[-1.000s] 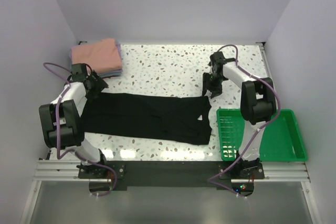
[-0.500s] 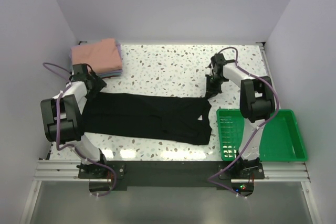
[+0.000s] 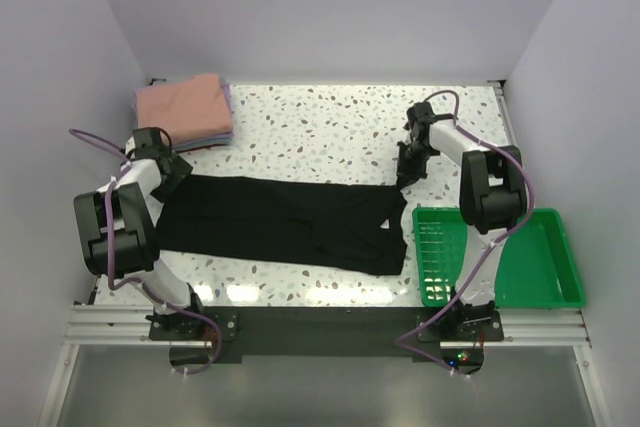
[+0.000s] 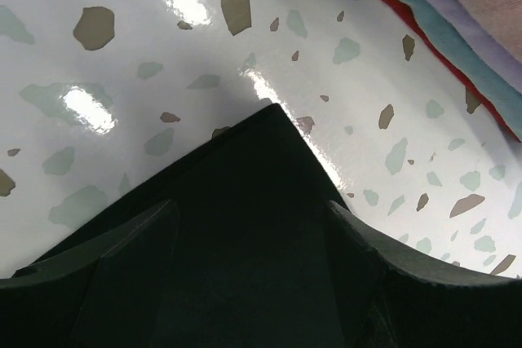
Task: Fold and stack the t-shirts
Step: Fold the tshirt
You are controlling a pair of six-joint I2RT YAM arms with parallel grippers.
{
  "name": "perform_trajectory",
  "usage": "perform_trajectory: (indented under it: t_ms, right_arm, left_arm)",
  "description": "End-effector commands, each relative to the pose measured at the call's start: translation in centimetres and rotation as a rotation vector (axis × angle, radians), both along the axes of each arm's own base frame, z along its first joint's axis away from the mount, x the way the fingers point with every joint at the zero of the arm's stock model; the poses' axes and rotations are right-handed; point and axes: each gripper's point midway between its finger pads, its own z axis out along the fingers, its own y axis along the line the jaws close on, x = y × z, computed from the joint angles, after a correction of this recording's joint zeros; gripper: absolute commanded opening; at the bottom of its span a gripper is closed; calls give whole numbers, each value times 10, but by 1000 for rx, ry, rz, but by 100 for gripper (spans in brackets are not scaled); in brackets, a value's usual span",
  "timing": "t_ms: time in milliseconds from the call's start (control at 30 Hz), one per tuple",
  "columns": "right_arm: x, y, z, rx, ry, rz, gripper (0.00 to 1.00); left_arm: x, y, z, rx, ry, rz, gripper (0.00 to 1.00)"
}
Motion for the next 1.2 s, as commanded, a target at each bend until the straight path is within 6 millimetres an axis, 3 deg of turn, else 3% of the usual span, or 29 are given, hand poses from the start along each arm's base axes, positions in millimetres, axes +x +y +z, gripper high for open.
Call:
perform_trajectory:
  t_ms: [0,167,300,400,500,600,833,1167]
  right_arm:
    - [9,-13,27,-40,-73,-48,0]
    - [6,-14,26,-40,-65,-46,0]
    - [5,-10,24,-18,-60,-40,0]
    - [5,-8,25,-4,-65,-43,0]
    - [6,-5,25,12,-69,-44,0]
    - [5,-4,27,16,-74,-42,0]
    - [6,-2,29,25,-83,-36,0]
    - [4,-3,30,25,-82,-23,0]
  left_arm:
    - [1,11,19,41,-48,49,76]
    - [-1,8,16,37,-43,37,75]
    - [21,16,51,134,-140,-10,74]
    - [33,25,63,197,-148,-50,69]
    - [41,33,56,243,-122,-96,56]
    - [44,33,37,240,-65,-133,51]
    - [52,21,17,193,-59,-185,45]
    - [41,19,-4,188,4,-173,40]
